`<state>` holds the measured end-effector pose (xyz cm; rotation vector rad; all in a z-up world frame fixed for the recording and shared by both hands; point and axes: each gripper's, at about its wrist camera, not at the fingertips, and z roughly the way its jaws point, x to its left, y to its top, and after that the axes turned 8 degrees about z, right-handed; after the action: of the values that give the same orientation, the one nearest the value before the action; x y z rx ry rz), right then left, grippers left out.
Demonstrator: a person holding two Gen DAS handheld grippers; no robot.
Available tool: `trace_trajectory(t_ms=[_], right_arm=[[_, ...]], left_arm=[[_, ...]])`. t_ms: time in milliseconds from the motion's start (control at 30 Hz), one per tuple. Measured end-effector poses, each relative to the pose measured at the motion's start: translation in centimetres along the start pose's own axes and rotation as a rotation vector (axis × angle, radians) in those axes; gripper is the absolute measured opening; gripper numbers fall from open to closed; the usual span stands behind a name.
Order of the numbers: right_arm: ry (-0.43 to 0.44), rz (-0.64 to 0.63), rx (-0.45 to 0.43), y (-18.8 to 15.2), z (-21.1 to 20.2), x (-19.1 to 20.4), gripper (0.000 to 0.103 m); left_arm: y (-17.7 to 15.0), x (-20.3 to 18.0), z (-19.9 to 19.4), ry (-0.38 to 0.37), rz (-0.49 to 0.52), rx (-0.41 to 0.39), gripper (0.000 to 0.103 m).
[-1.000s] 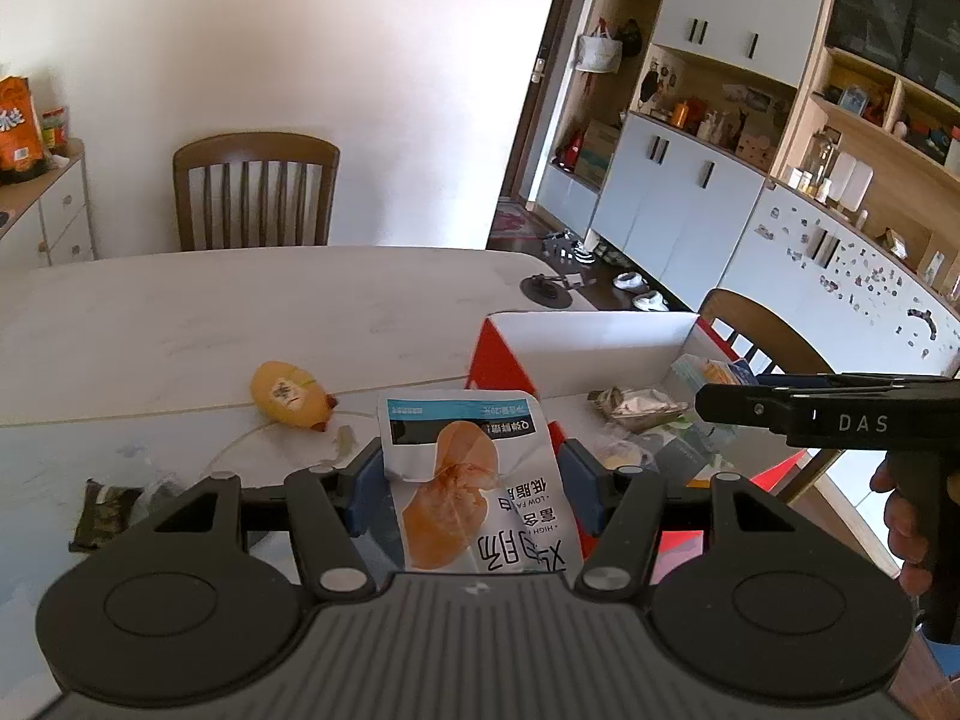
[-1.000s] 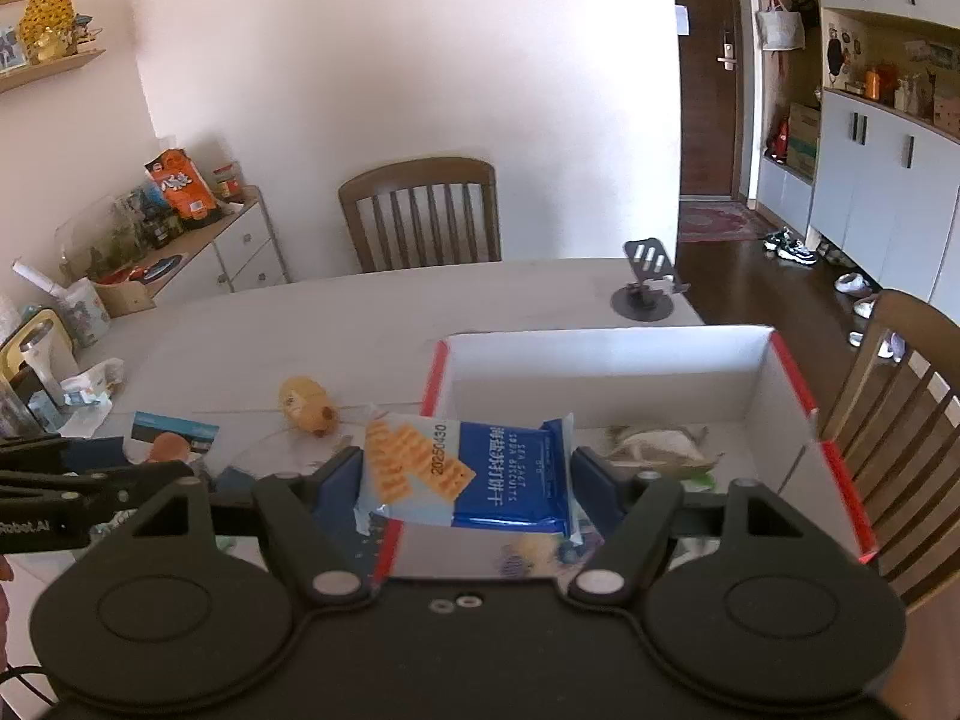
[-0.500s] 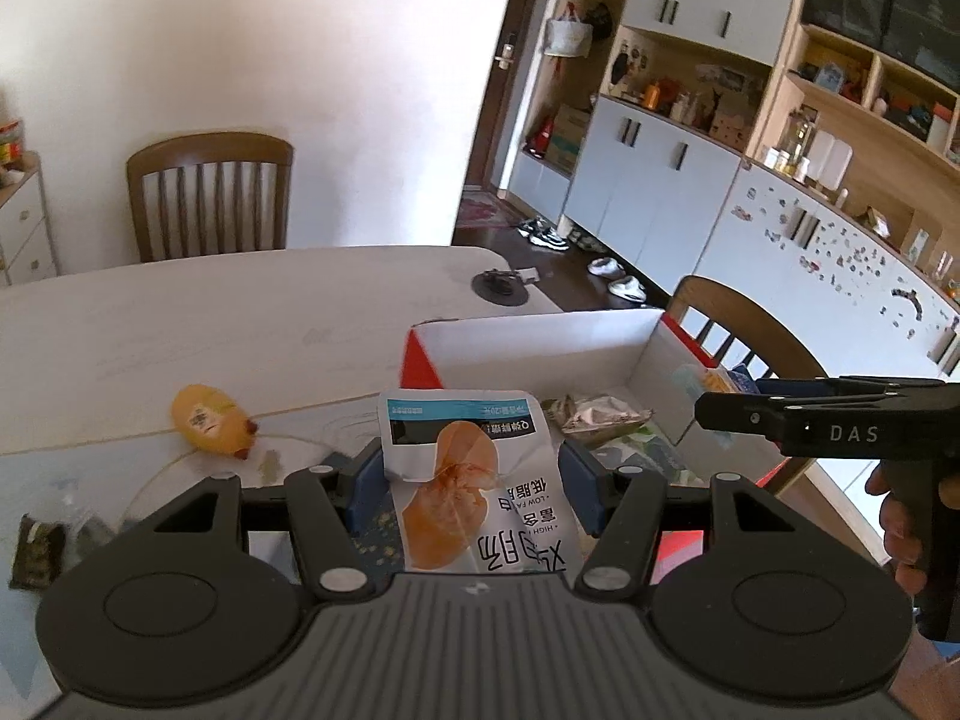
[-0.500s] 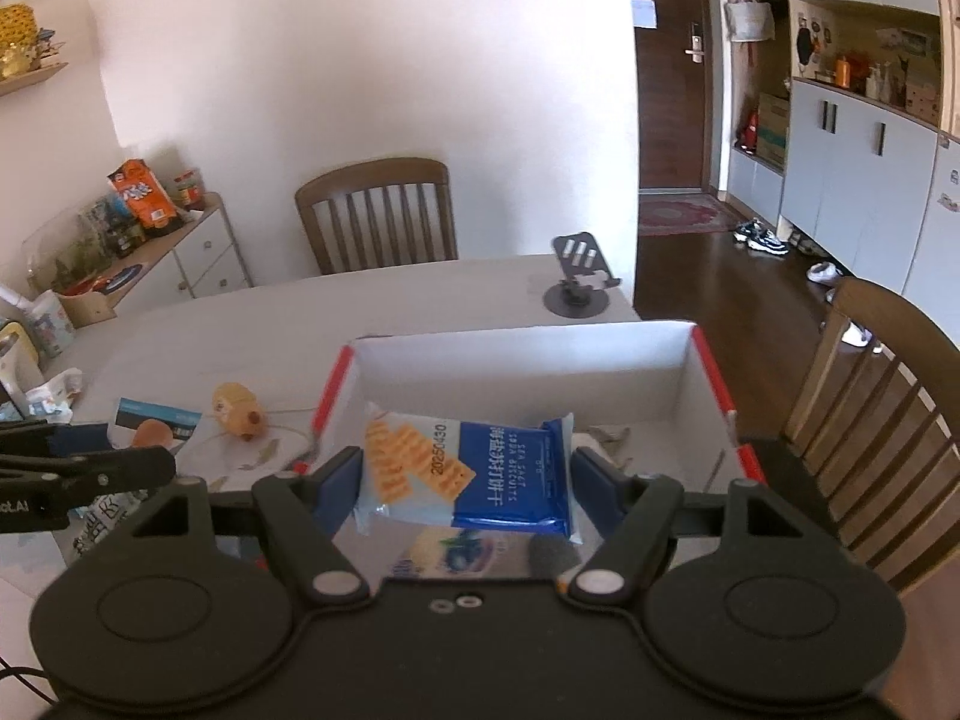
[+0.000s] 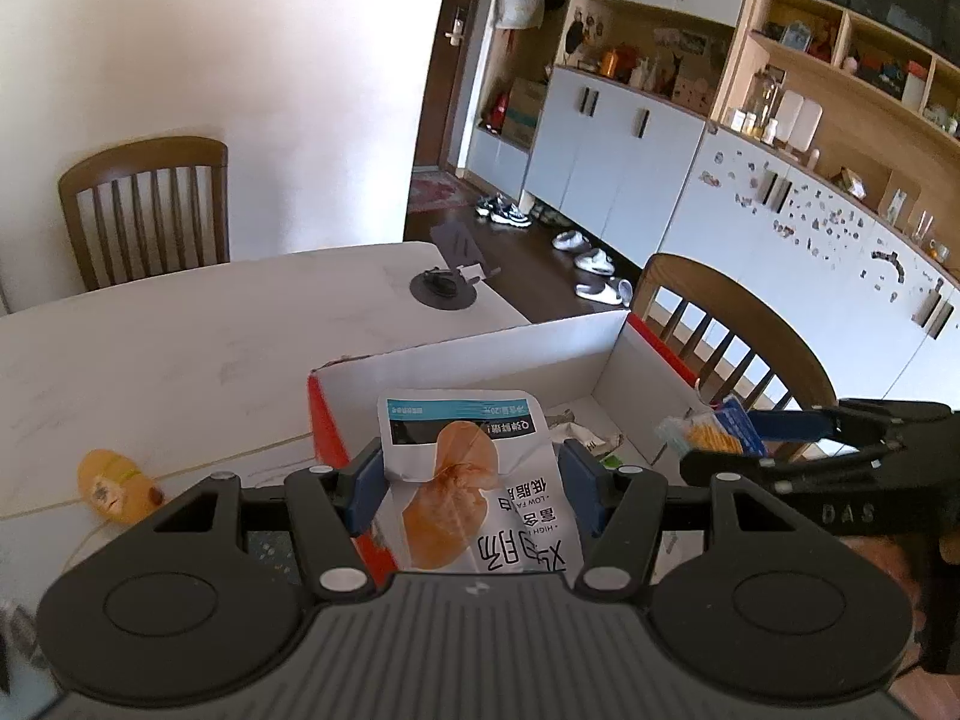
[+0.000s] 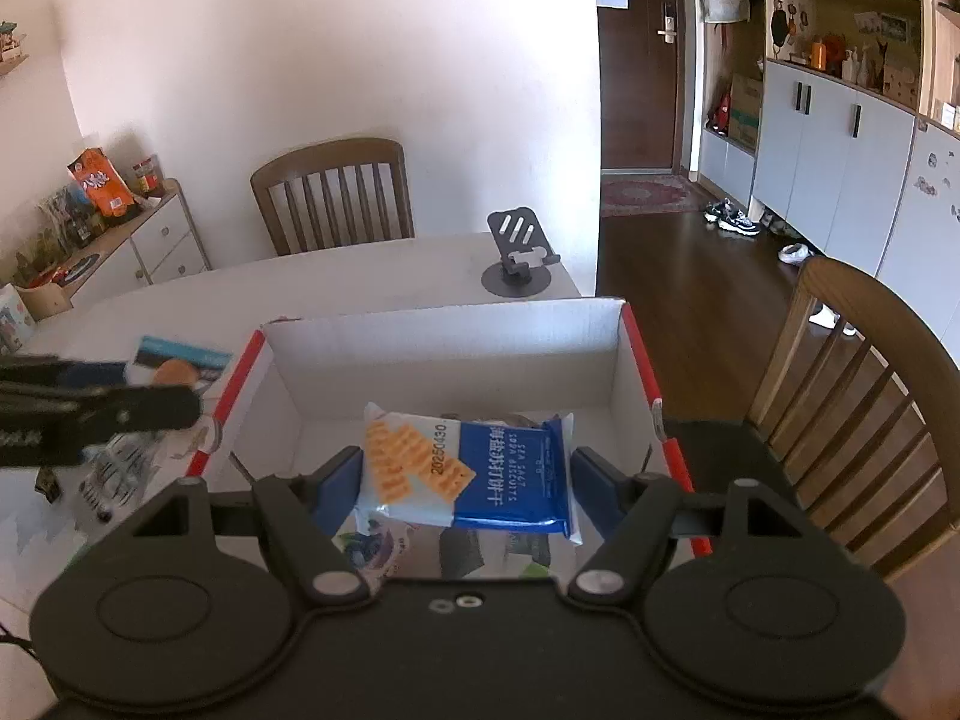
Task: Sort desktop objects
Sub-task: 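Carry biscuit packet with right gripper and chip bag with left gripper into box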
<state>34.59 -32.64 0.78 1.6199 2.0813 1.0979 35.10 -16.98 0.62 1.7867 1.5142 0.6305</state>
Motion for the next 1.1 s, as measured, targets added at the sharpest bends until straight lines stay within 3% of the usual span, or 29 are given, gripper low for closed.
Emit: trace_trajectory(t_ms=[600,1100], right_arm=[[-0.024,-0.076,0.087,-1.0,3.0,-0.1,0.074],[-0.025,-0.143,0.168,-1.0,5.7,-0.6,0.074]], left_arm=[[1.7,0.3,9.6,-0.004,0.044,0.17,0.06],[1.1,0.0,13.0,0.023,0.109,0.249,0.061]])
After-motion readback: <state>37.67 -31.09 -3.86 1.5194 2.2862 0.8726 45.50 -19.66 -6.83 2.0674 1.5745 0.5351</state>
